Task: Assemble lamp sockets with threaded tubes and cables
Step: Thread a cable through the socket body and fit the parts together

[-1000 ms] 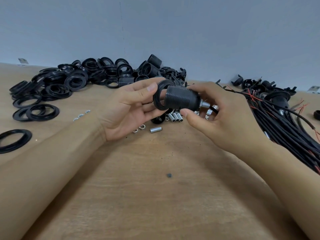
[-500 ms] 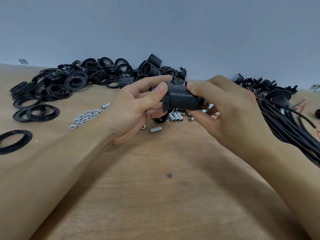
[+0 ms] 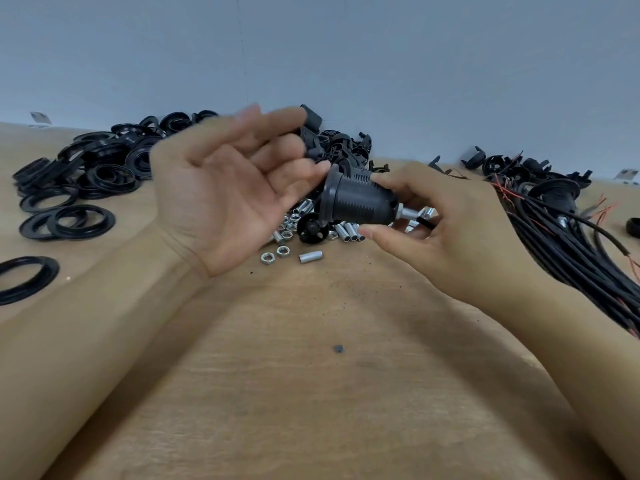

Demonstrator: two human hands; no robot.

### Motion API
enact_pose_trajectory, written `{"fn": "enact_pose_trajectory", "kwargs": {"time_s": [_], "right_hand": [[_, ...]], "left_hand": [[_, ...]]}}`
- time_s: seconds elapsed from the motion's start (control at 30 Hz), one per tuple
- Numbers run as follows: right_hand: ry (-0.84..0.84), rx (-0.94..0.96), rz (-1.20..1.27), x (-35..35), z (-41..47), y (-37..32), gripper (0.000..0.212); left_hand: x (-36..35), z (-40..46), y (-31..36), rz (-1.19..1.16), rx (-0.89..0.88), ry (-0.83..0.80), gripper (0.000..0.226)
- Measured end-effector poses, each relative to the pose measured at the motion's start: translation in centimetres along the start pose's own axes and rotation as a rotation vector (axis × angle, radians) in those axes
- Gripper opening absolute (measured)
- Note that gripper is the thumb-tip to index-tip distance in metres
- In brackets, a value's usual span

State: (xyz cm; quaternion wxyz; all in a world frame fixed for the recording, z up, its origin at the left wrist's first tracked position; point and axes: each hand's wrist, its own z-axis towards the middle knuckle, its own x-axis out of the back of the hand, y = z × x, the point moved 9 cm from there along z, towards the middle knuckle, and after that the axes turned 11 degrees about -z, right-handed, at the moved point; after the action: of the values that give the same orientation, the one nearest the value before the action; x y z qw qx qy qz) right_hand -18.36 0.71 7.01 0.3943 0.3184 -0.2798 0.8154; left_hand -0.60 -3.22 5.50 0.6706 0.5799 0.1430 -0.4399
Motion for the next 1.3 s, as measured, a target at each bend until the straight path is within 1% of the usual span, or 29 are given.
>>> {"fn": "enact_pose_trajectory", "kwargs": {"time_s": [0.03, 0.07, 0.17, 0.23, 0.27, 0.33, 0.4, 0.43, 0.57, 0.7, 0.77, 0.87, 0.93, 0.97, 1.0, 1.1, 1.13, 1.2, 1.23, 1.3], "right_hand": [[-0.006, -0.003, 0.004, -0.1, 0.0, 0.1, 0.035], [-0.008, -0.006, 0.006, -0.1, 0.0, 0.2, 0.036], [-0.003, 0.0, 0.022, -0.2, 0.0, 0.1, 0.037], [0.006, -0.002, 0.036, -0.2, 0.0, 0.1, 0.037], [0.007, -0.007, 0.03, -0.2, 0.0, 0.2, 0.037], [0.0, -0.02, 0.01, -0.2, 0.0, 0.5, 0.039], [-0.018, -0.051, 0.022, -0.4, 0.0, 0.8, 0.04], [-0.026, -0.063, 0.028, -0.5, 0.0, 1.0, 0.04], [-0.053, -0.096, 0.021, -0.8, 0.0, 1.4, 0.042], [-0.055, -0.107, 0.002, -0.8, 0.0, 1.6, 0.049], [-0.064, -0.095, -0.004, -0.9, -0.1, 1.4, 0.047], [-0.096, -0.074, -0.02, -1.2, 0.0, 1.2, 0.044], [-0.119, -0.071, -0.026, -1.5, 0.0, 1.2, 0.045], [-0.123, -0.068, -0.03, -1.5, 0.0, 1.2, 0.044], [-0.125, -0.065, -0.03, -1.5, 0.0, 1.1, 0.043], [-0.124, -0.059, -0.018, -1.4, 0.1, 0.9, 0.042], [-0.107, -0.059, -0.016, -1.3, 0.1, 0.8, 0.041], [-0.009, -0.063, -0.004, -0.4, 0.1, 0.6, 0.038], [0.054, -0.076, 0.016, 0.2, 0.2, 0.6, 0.037], [0.145, -0.13, 0.073, 1.1, 0.2, 1.2, 0.036]], "left_hand": [[0.4, -0.1, 0.4, -0.021, -0.016, 0.035, 0.03], [0.8, 0.0, 0.5, 0.013, -0.026, 0.067, 0.032], [0.9, 0.2, -0.2, 0.317, -0.033, 0.118, 0.038], [0.3, 0.2, -0.9, 0.492, -0.052, 0.111, 0.04], [-0.1, 0.1, -0.9, 0.511, -0.089, 0.097, 0.038], [-0.3, -0.2, 0.3, 0.407, -0.184, 0.113, 0.039], [0.7, -0.4, 1.7, 0.292, -0.249, 0.203, 0.047], [1.2, -0.5, 2.1, 0.281, -0.264, 0.241, 0.047], [1.6, -0.3, 1.4, 0.427, -0.236, 0.288, 0.039], [1.7, 0.1, 0.8, 0.515, -0.203, 0.258, 0.029], [1.7, 0.2, 0.9, 0.567, -0.219, 0.232, 0.026], [0.9, 0.3, 0.4, 0.673, -0.216, 0.129, 0.029], [0.4, 0.2, -0.3, 0.714, -0.189, 0.054, 0.036], [0.3, 0.1, -0.5, 0.728, -0.182, 0.042, 0.04], [0.3, 0.1, -0.6, 0.738, -0.18, 0.047, 0.04], [0.7, 0.1, -0.2, 0.746, -0.201, 0.118, 0.028], [0.9, 0.1, 0.0, 0.763, -0.222, 0.152, 0.025], [1.0, -0.1, 0.5, 0.87, -0.29, 0.185, 0.016], [0.8, -0.2, 0.5, 0.934, -0.317, 0.179, 0.013], [0.6, -0.4, 0.2, 1.018, -0.33, 0.159, 0.013]]}}
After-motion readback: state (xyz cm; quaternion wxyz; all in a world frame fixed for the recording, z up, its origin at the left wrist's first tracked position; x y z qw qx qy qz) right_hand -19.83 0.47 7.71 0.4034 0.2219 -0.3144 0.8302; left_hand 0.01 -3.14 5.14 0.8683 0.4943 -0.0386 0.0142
